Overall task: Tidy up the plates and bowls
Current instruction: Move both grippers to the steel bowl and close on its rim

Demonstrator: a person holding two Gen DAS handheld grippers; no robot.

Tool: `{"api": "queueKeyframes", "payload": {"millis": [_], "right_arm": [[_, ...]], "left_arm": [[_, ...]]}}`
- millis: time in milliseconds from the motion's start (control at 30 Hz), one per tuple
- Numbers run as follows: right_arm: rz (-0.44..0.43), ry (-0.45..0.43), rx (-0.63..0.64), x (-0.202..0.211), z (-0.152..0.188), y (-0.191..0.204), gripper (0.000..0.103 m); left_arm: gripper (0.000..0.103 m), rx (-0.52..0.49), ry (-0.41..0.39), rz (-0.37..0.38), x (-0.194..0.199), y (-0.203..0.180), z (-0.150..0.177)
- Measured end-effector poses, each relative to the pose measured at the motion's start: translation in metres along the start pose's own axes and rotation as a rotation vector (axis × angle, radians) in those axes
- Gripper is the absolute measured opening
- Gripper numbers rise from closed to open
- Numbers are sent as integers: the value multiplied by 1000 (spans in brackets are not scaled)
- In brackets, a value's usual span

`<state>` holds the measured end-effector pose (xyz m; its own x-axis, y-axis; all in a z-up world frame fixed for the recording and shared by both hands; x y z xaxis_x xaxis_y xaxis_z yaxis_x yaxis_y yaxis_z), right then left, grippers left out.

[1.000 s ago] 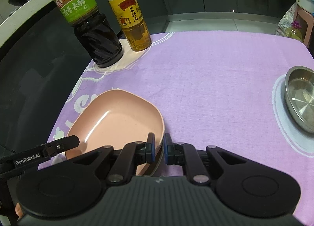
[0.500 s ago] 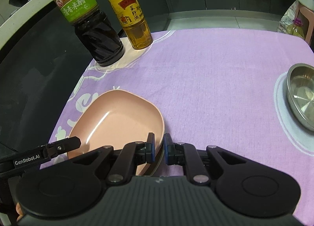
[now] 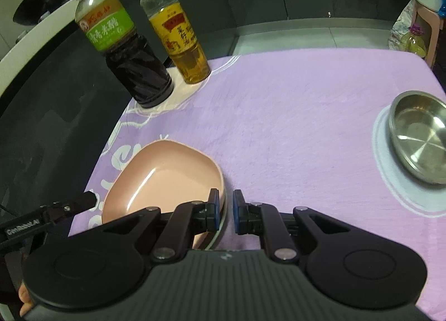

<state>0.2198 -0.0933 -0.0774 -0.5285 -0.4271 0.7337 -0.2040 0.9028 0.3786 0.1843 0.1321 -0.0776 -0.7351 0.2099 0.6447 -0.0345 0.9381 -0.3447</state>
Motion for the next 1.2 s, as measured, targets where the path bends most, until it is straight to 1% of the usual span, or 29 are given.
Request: {"api": "queueKeyframes", "payload": {"millis": [167, 300, 400, 467, 567, 633, 700, 800, 900, 1000, 1100, 1200], "right_arm": [[27, -46, -36, 21, -3, -18, 12], [64, -99, -96, 41, -5, -45, 12], [109, -140, -167, 56, -3, -75, 12], [135, -170, -219, 68, -1, -95, 12], [176, -219, -306, 82, 2, -127, 12], [212, -249, -359, 90, 4, -145, 12], [250, -274, -404, 93, 5, -161, 12], [282, -274, -452, 91, 4, -177, 12], [292, -267, -482, 86, 3, -188, 12], [262, -274, -528, 82, 1, -198, 12], [264, -274, -553, 80, -1, -205, 12], [240, -282, -574, 78, -2, -211, 12]], "left_arm": [[23, -49, 15, 50, 2, -31, -2], [23, -118, 41, 71, -5, -67, 0], [23, -179, 53, 96, -9, -98, 1], [23, -214, 59, 128, -14, -122, 1], [24, -237, 76, 157, -26, -151, -1], [24, -271, 84, 166, -35, -172, -1], [24, -330, 84, 157, -46, -193, 1], [24, -402, 112, 137, -64, -220, 6], [24, -403, 154, 133, -85, -238, 9], [24, -370, 182, 137, -104, -247, 10], [24, -343, 191, 121, -123, -253, 9], [24, -328, 192, 99, -141, -260, 7]]}}
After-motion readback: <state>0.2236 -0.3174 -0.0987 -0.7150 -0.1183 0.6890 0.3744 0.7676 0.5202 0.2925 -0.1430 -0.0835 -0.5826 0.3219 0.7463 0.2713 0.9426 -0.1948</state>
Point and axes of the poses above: each gripper's, at about its wrist camera, not at the fingertips, and x roughly against the way its jaws point, y to its left, z to its underside, the point moved 3 cm from there along -x, roughly the way its jaws point, and after that the axes turned 3 degrees about -x, right-handed, at the moved point
